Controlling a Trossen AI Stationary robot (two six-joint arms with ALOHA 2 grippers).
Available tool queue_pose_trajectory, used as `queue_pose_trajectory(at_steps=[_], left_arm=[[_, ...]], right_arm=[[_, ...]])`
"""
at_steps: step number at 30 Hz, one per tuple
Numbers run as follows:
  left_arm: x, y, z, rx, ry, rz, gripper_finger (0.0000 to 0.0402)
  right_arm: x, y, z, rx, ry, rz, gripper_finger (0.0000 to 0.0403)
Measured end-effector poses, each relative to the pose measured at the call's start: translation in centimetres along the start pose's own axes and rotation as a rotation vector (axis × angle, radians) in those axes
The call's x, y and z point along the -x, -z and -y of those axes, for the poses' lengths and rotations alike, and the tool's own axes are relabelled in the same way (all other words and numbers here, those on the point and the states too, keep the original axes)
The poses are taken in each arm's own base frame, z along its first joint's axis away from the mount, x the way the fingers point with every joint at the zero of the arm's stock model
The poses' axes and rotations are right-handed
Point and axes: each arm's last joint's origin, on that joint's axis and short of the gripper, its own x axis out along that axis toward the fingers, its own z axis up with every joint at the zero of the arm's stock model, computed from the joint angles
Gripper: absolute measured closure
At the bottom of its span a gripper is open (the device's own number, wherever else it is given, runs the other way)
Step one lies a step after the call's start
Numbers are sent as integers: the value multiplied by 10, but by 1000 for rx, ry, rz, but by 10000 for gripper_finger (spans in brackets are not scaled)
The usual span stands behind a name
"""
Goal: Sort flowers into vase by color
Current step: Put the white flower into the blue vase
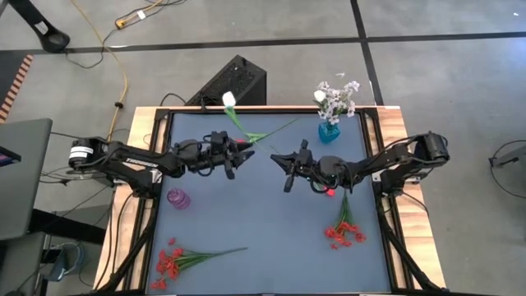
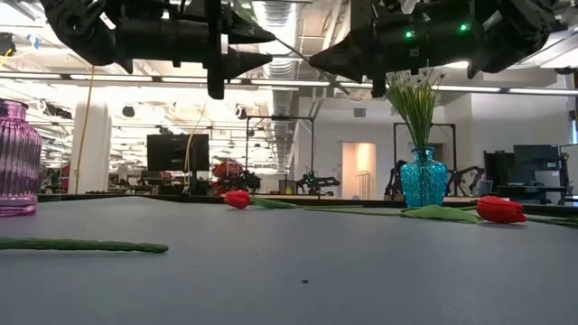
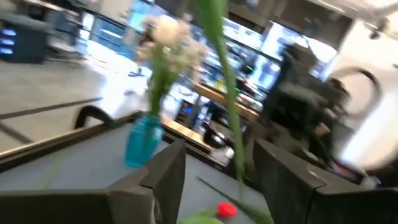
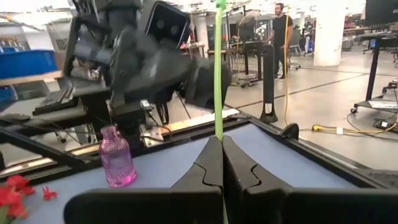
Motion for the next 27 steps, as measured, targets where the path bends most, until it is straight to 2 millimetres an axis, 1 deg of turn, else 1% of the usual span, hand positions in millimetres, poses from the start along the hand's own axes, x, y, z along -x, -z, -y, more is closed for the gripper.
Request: queue_pose_trajectory(at_steps=[2,4,6,10,13,17,21,27], left_arm=[[-4,5,-1,11,-30,3,218],[-9,11,-1,25,-17,-11,213],[-18,11,3,32,22,13,211],[-30,14,2,31,10,13,210],[-33,13,2,25,19,15,210],[-31,8,4,-1,21,27,211],[-27,-4,8,-20,34,67,215],[-26,-5,8,-24,14,66,222]], right_arm=[[-2,5,0,5,2,-10,387],[-4,10,1,4,6,-10,387],[-6,13,2,-6,14,-20,387],[-8,19,3,-5,23,-31,387],[-7,19,3,-6,30,-29,387],[-5,19,0,10,60,-24,387],[-5,17,-1,17,75,-12,387],[-5,14,-1,3,73,24,386]])
